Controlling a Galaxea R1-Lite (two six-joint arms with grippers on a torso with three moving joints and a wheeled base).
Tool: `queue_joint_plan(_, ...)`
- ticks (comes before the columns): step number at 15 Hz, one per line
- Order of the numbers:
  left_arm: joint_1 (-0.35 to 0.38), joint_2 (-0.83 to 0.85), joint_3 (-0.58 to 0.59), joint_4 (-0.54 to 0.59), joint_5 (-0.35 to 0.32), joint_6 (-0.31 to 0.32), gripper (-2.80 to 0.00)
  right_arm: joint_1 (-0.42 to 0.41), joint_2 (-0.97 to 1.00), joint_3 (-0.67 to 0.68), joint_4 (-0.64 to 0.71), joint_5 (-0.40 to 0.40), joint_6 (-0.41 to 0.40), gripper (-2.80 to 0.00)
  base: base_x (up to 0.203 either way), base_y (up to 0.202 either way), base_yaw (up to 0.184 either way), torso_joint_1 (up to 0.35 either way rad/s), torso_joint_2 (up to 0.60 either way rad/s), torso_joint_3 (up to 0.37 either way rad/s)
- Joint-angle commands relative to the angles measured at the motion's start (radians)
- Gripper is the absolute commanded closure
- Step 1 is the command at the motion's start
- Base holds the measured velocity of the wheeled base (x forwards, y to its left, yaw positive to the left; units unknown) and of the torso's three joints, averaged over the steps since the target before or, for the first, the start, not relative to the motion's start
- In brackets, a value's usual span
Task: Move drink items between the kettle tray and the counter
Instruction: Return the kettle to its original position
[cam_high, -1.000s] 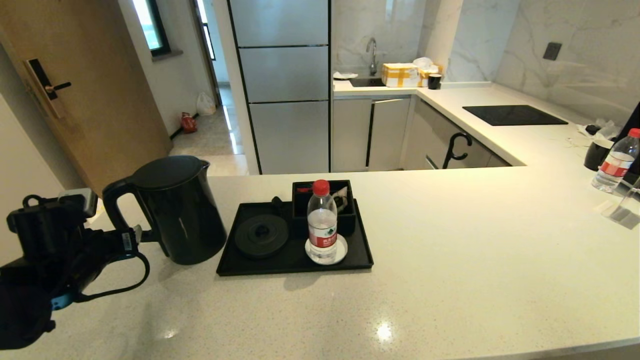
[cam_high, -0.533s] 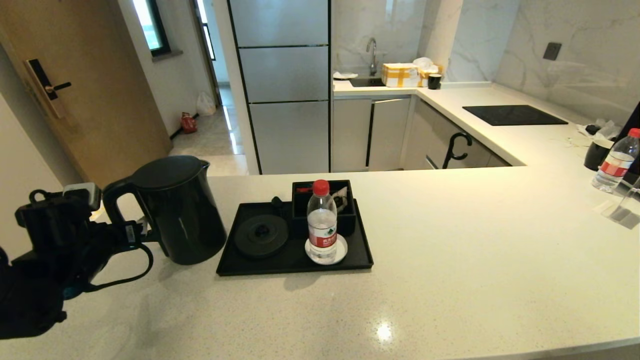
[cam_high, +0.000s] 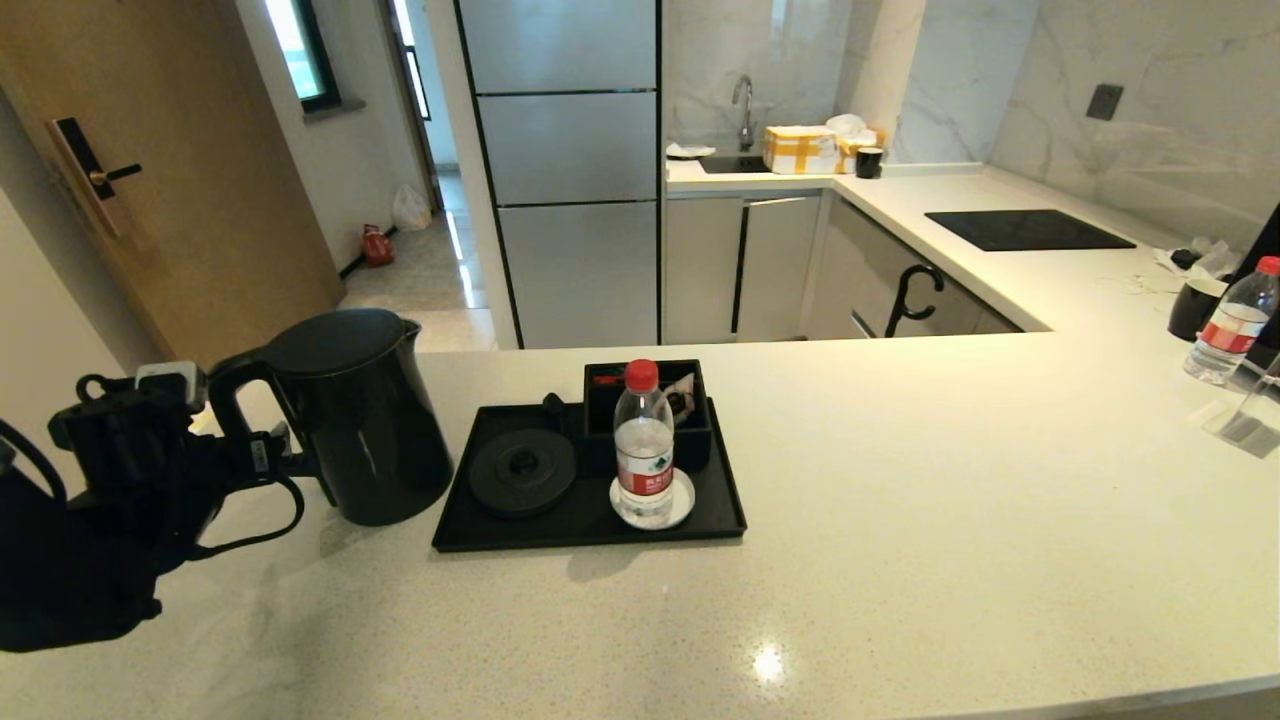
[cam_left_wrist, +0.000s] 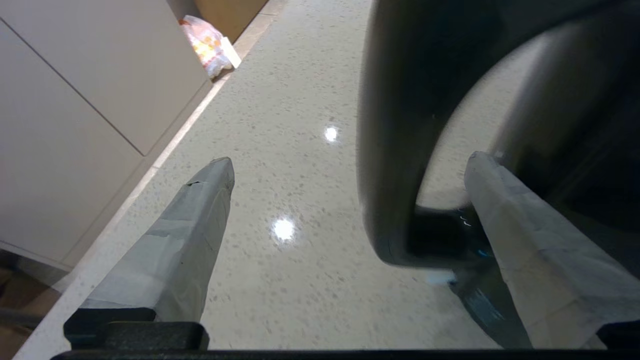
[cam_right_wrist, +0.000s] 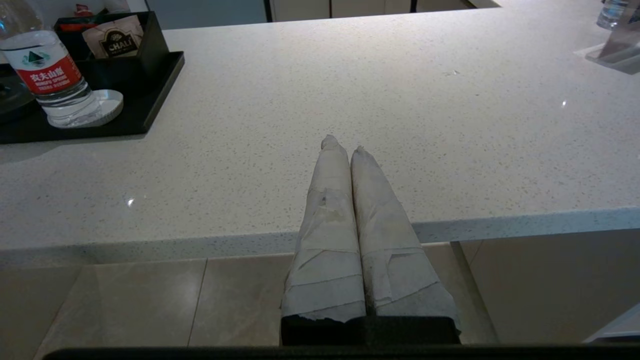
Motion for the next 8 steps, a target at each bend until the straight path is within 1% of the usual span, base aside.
queue_joint_plan(1,0.016,0.028,-0.014,-0.009,0.001,0.003,-2.80,0.000,0.002,0.000,0.000,0.000,0.000,0.00,0.000,0.000,0.000,0.000,0.00,0.000)
queue_joint_plan(3,0.016,0.043,-0.031,-0.009,-0.003,0.002,-2.80,0.002,0.002,0.000,0.000,0.000,0.000,0.00,0.000,0.000,0.000,0.000,0.00,0.000)
queue_joint_plan(8,0.016,0.043,-0.031,-0.009,-0.003,0.002,-2.80,0.002,0.002,0.000,0.000,0.000,0.000,0.00,0.000,0.000,0.000,0.000,0.00,0.000)
